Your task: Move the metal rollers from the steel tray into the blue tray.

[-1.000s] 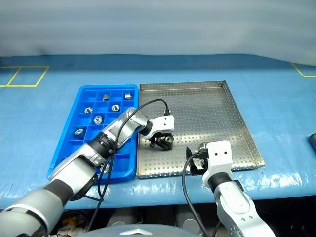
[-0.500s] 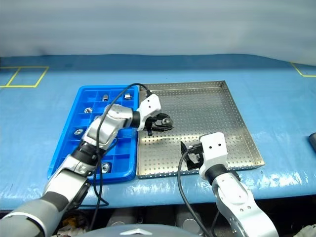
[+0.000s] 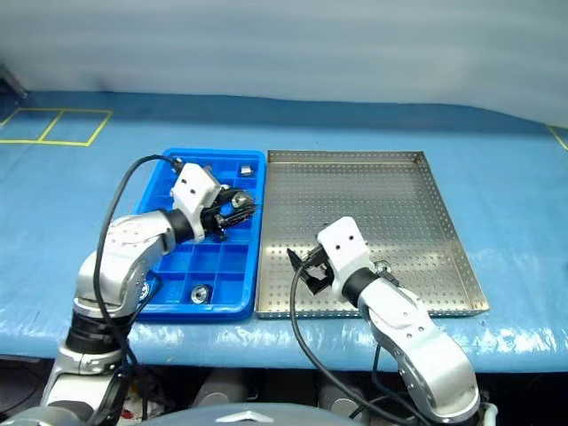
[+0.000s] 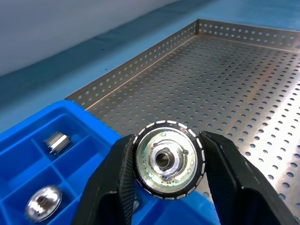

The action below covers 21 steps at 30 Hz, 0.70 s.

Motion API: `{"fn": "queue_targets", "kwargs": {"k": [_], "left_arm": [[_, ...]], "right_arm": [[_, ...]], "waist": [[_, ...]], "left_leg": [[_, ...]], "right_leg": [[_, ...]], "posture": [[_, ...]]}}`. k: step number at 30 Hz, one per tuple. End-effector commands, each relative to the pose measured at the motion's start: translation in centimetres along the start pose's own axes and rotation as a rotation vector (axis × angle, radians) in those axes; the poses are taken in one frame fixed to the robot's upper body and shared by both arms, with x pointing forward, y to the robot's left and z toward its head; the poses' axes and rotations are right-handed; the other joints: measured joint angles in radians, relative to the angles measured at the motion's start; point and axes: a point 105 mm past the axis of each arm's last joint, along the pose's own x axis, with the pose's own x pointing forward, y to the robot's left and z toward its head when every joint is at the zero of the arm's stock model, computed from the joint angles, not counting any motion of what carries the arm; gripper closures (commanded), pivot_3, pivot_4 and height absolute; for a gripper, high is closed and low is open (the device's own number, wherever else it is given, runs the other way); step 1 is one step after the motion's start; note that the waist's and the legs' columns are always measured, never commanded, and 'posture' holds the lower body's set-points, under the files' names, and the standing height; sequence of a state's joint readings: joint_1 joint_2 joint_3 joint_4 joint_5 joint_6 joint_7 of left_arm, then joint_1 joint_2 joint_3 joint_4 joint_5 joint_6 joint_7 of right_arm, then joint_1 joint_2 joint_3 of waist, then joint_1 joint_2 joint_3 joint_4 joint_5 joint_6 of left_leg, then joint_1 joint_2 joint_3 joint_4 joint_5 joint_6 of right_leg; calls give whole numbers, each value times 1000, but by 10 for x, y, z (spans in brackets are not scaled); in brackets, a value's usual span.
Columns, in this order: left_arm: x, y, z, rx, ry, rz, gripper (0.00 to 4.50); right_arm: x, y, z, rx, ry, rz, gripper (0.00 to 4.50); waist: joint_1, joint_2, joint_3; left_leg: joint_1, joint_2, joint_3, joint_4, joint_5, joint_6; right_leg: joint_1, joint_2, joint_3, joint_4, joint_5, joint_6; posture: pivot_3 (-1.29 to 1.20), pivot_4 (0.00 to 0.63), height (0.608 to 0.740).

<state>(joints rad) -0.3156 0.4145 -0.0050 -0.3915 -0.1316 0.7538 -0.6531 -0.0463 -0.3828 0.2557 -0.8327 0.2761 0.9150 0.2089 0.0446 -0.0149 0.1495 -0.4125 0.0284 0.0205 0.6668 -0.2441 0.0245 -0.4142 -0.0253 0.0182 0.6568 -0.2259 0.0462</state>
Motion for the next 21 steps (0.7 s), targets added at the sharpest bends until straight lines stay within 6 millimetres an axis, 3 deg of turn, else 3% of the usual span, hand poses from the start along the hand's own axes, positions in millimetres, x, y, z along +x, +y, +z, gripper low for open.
{"fn": "queue_targets", "kwargs": {"k": [1,11,21], "left_arm": [[-20,9,3,11,0,93,2652],[-41,16,-30,-62,148,200,2652],[-55,19,-58,-105,276,273,2652]], "right_arm": [[5,8,12,-31,-55,55,0],[14,29,16,-89,-81,198,0],[15,32,14,-83,-75,207,0]], "waist": [[6,-1,0],[43,-3,1],[52,-3,2]], "left_leg": [[0,0,0,0,0,0],[0,1,-1,0,1,0],[0,2,-2,0,1,0]], "right_leg": [[0,0,0,0,0,0],[0,-1,-1,1,-3,-5],[0,-2,-3,1,-5,-8]], "posture": [[234,150,740],[284,150,740],[282,150,740]]}}
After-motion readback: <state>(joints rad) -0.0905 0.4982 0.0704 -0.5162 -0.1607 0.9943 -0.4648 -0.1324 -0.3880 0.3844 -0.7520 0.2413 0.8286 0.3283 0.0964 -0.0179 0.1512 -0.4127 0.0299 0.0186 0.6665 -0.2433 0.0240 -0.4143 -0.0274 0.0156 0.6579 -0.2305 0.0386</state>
